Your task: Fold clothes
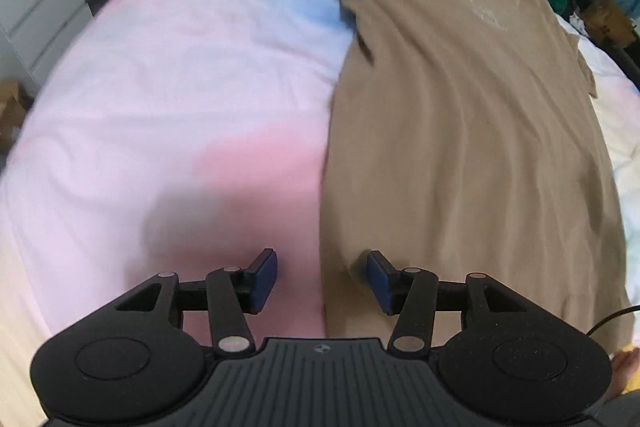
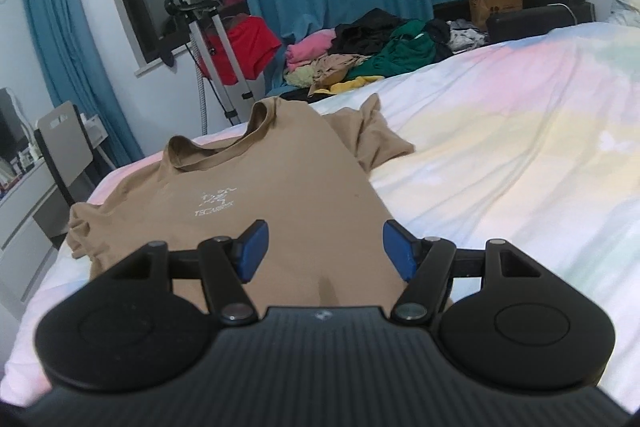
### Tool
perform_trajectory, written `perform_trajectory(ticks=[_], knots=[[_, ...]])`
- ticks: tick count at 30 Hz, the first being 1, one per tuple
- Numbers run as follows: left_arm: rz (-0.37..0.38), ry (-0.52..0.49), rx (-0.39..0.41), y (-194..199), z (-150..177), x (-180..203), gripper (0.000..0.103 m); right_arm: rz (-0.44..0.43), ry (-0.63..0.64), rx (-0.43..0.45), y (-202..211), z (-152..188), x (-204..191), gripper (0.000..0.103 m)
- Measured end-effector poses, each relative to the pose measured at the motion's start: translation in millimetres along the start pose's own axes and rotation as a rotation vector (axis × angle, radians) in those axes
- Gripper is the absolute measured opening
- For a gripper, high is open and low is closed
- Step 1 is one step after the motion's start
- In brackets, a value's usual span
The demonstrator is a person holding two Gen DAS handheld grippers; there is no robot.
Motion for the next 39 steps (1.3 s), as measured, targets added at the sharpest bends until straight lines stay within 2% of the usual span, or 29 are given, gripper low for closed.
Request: perform_trajectory(ticks=[4, 5, 6, 10, 11, 16, 22, 25, 28, 31, 33, 35, 39], knots=[[0.077, 0.006, -0.026, 8.5, 17.0, -0.3, 0.051, 0.003, -0.007, 0.008, 17.6, -1.7, 2.6, 0.067], [0.084, 0.004, -0.033, 9.2, 21.4, -0.6, 0.047, -0.001, -0.011, 0.007, 20.4, -1.7, 2.8, 0.067], [0.093, 0.001, -0.044, 9.7, 26.4, -0.7, 0.036, -0.001, -0.008, 0.004, 21.3, -1.0, 2.3, 0.067], [0.126, -0.046, -0.035, 17.3, 38.9, 3.0, 0.016, 0.018, 0.025, -0.013, 18.1, 4.5, -2.2, 0.067], [0.126, -0.055, -0.031, 20.1, 39.7, 2.7, 0.004, 0.023, 0.033, -0.017, 17.2, 5.8, -3.3, 0.067], [0.074, -0.080, -0.019, 42.1, 34.3, -7.8, 0.001, 0.021, 0.042, -0.050, 12.0, 13.5, -5.4, 0.067], [-0.059, -0.053, -0.045, 43.7, 42.3, -19.2, 0.001, -0.003, 0.030, -0.021, 17.1, 7.2, -7.5, 0.067], [-0.065, -0.045, -0.025, 47.8, 43.3, -20.9, 0.001, -0.001, 0.033, -0.021, 16.4, 7.2, -7.3, 0.067], [-0.070, -0.081, 0.031, 59.7, 43.3, -15.9, 0.006, -0.004, 0.032, -0.019, 17.9, 6.3, -7.5, 0.067], [-0.061, -0.087, 0.103, 77.7, 43.1, -12.4, 0.025, -0.014, 0.027, -0.012, 20.6, 4.4, -8.3, 0.067], [-0.051, -0.086, 0.157, 86.7, 42.0, -5.3, 0.047, -0.016, 0.035, 0.000, 23.6, 2.9, -10.0, 0.067], [-0.033, -0.061, 0.261, 96.7, 39.0, 1.8, 0.061, -0.020, 0.044, 0.010, 26.1, 1.3, -12.2, 0.067], [-0.063, -0.087, 0.417, 111.2, 25.4, 26.6, 0.073, -0.037, 0.053, 0.031, 30.6, -0.9, -16.9, 0.067]])
Point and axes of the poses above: each gripper's, at about its wrist camera, not at the fingertips, and y roughly against the way its jaws point, x to its right, z to its underside, the point moved 5 cm from there along -y, roughly the way its jaws point, and after that the axes turned 4 degrees about -z, right-handed, at the moved point
